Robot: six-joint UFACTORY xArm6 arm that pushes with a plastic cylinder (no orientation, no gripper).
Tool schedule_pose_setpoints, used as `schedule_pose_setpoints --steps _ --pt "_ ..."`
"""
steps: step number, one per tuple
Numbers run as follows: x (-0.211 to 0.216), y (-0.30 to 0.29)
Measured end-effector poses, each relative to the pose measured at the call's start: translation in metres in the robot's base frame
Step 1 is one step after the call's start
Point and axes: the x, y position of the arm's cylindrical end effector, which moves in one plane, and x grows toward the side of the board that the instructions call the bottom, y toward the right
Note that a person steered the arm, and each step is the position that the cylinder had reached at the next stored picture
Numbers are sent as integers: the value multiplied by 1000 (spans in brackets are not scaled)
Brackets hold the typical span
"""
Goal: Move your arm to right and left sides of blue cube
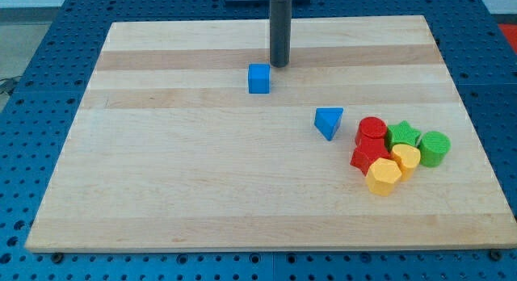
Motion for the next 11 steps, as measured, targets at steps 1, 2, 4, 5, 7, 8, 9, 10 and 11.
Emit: schedule_pose_setpoints --steps 1,2,4,5,7,8,9,10,11 --pt "29 0" --pt "102 0" --pt "114 -70" --pt "58 -88" --pt "19 -91" --pt "50 -111" --pt "97 -89" --pt "91 -42" --pt "90 -42"
